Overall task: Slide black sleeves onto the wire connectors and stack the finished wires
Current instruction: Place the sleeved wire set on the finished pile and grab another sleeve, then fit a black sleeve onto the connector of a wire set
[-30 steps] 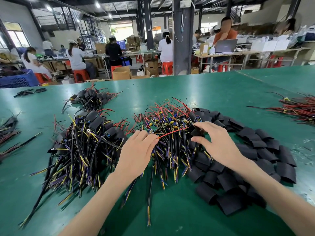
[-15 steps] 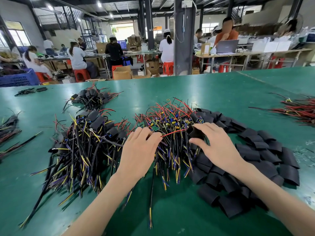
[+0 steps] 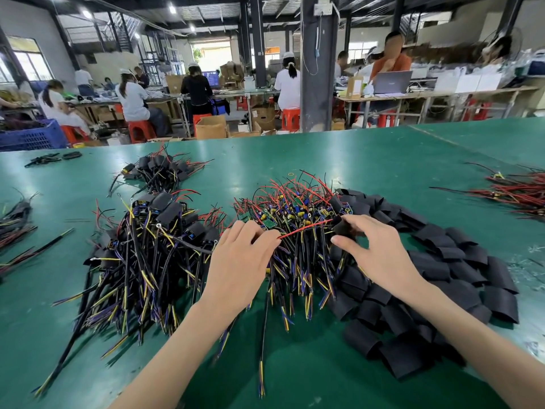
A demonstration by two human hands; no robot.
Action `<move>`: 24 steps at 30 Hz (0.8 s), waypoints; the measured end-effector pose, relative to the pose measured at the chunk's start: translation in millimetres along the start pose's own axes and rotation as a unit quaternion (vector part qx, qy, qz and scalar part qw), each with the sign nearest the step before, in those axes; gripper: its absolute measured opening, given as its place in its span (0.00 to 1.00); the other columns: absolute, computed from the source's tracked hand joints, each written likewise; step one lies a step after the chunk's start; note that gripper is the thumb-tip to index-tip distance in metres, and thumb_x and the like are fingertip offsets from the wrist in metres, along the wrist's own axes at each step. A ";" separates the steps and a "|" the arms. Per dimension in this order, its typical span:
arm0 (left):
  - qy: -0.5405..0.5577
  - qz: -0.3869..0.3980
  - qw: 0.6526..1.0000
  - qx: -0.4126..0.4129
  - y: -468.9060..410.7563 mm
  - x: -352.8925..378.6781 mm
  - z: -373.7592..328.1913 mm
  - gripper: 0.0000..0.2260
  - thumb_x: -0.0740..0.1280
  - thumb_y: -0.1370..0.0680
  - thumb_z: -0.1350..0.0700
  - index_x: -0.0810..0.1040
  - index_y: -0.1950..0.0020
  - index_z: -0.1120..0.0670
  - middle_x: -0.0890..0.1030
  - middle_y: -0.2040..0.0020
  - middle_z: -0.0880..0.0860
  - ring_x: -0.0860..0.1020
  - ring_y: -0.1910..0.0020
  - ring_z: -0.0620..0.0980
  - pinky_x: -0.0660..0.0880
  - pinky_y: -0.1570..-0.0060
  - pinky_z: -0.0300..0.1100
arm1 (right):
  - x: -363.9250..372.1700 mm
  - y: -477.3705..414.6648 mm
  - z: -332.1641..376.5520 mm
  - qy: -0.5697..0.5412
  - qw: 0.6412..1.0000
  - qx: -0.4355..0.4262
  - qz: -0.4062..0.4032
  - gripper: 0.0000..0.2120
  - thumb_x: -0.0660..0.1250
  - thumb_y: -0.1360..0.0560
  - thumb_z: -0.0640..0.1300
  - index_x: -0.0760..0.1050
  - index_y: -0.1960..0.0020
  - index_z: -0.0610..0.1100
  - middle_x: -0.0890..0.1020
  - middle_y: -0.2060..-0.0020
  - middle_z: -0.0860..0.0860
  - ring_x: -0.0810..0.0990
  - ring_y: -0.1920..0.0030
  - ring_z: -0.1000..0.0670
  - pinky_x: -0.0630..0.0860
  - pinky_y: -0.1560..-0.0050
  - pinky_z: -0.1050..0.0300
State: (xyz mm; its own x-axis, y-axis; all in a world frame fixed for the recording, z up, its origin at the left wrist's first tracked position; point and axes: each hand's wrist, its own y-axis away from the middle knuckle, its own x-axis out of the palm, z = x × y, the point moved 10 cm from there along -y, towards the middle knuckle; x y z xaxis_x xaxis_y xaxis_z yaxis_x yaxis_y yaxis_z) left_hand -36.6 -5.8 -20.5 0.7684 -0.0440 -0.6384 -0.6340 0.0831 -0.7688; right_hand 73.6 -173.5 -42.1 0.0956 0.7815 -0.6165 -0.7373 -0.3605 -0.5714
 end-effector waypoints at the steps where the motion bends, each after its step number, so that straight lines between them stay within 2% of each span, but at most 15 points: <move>1: 0.000 0.000 1.000 0.006 0.1 0.0 -0.9 0.12 0.59 0.21 0.53 0.82 0.52 0.55 0.76 0.61 0.53 0.74 0.62 0.56 0.73 0.60 0.48 | 0.6 -0.2 -1.9 -0.002 1.000 0.006 0.001 0.15 0.72 0.29 0.49 0.78 0.44 0.45 0.77 0.55 0.57 0.77 0.53 0.53 0.72 0.46 0.57; 6: 0.000 0.001 1.000 0.023 0.4 3.4 -2.2 0.12 0.59 0.22 0.53 0.82 0.52 0.54 0.76 0.60 0.52 0.70 0.60 0.53 0.68 0.57 0.44 | 2.6 -1.4 -2.2 -0.002 1.000 0.000 0.031 0.20 0.72 0.29 0.48 0.77 0.39 0.45 0.80 0.47 0.52 0.77 0.46 0.49 0.71 0.41 0.52; 8: 0.000 0.011 0.999 0.033 0.6 6.3 -4.2 0.13 0.59 0.22 0.52 0.82 0.52 0.54 0.77 0.60 0.52 0.69 0.59 0.52 0.67 0.57 0.44 | 4.1 0.8 13.0 0.020 0.997 -0.055 0.049 0.20 0.73 0.30 0.47 0.77 0.40 0.44 0.79 0.49 0.53 0.75 0.46 0.46 0.70 0.41 0.48; 11: 0.011 0.051 0.997 0.064 2.0 14.2 -12.9 0.13 0.58 0.22 0.52 0.81 0.47 0.54 0.77 0.56 0.52 0.74 0.57 0.54 0.69 0.55 0.45 | 7.8 8.3 42.4 0.128 0.977 -0.164 0.056 0.19 0.73 0.31 0.47 0.78 0.42 0.42 0.80 0.49 0.51 0.73 0.44 0.45 0.70 0.42 0.43; 13: 0.087 0.091 0.990 0.064 5.6 21.4 -20.7 0.15 0.60 0.23 0.55 0.73 0.38 0.56 0.75 0.48 0.54 0.73 0.51 0.54 0.69 0.49 0.45 | 16.2 14.4 59.5 0.185 0.956 -0.217 0.073 0.19 0.73 0.31 0.48 0.79 0.43 0.40 0.80 0.48 0.48 0.75 0.43 0.41 0.72 0.42 0.43; 16: 0.224 0.147 0.962 0.057 12.1 30.4 -36.7 0.31 0.62 0.31 0.68 0.58 0.29 0.54 0.66 0.38 0.55 0.71 0.46 0.54 0.70 0.45 0.44 | 34.4 24.9 78.3 0.213 0.935 -0.260 0.110 0.20 0.73 0.29 0.47 0.77 0.41 0.39 0.79 0.48 0.44 0.77 0.47 0.39 0.75 0.45 0.44; 18: 0.269 0.153 0.949 0.057 14.1 31.5 -41.8 0.38 0.60 0.34 0.73 0.54 0.28 0.51 0.62 0.36 0.56 0.71 0.46 0.53 0.72 0.48 0.42 | 44.3 31.3 81.6 0.221 0.929 -0.264 0.133 0.20 0.71 0.27 0.47 0.75 0.40 0.39 0.78 0.50 0.44 0.78 0.53 0.41 0.77 0.51 0.46; 19: 0.282 0.148 0.946 0.054 14.2 31.3 -40.5 0.39 0.60 0.34 0.74 0.53 0.27 0.49 0.61 0.35 0.54 0.72 0.45 0.52 0.72 0.46 0.38 | 47.1 32.9 81.1 0.226 0.927 -0.262 0.142 0.19 0.70 0.27 0.47 0.74 0.40 0.39 0.78 0.51 0.44 0.78 0.55 0.42 0.77 0.53 0.46; 21: 0.306 0.149 0.940 0.031 13.6 31.5 -32.8 0.39 0.63 0.31 0.73 0.53 0.28 0.45 0.59 0.36 0.48 0.72 0.44 0.48 0.67 0.42 0.30 | 50.2 32.3 76.2 0.221 0.929 -0.249 0.162 0.19 0.67 0.24 0.49 0.72 0.38 0.39 0.76 0.51 0.45 0.76 0.53 0.43 0.75 0.50 0.49; 22: 0.313 0.154 0.937 0.013 13.4 33.2 -27.2 0.39 0.65 0.29 0.71 0.53 0.28 0.43 0.60 0.36 0.45 0.73 0.44 0.46 0.66 0.41 0.30 | 51.5 31.0 70.7 0.208 0.934 -0.234 0.173 0.19 0.64 0.23 0.50 0.70 0.37 0.40 0.74 0.49 0.46 0.74 0.50 0.45 0.72 0.46 0.51; 24: 0.292 0.162 0.943 -0.017 13.6 38.0 -14.7 0.35 0.69 0.28 0.64 0.56 0.28 0.44 0.65 0.35 0.45 0.71 0.40 0.45 0.65 0.37 0.36 | 52.2 28.9 61.8 0.192 0.940 -0.216 0.181 0.21 0.58 0.21 0.52 0.65 0.33 0.42 0.71 0.46 0.48 0.71 0.45 0.47 0.67 0.42 0.55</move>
State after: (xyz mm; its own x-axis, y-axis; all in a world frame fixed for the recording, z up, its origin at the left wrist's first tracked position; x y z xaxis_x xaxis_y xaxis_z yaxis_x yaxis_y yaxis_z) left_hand -17.3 -21.0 -55.7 0.3620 -0.5624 -0.7434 -0.8374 0.1542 -0.5244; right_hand 16.0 -111.7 -57.3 0.1875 0.3565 -0.9153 -0.4352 -0.8052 -0.4028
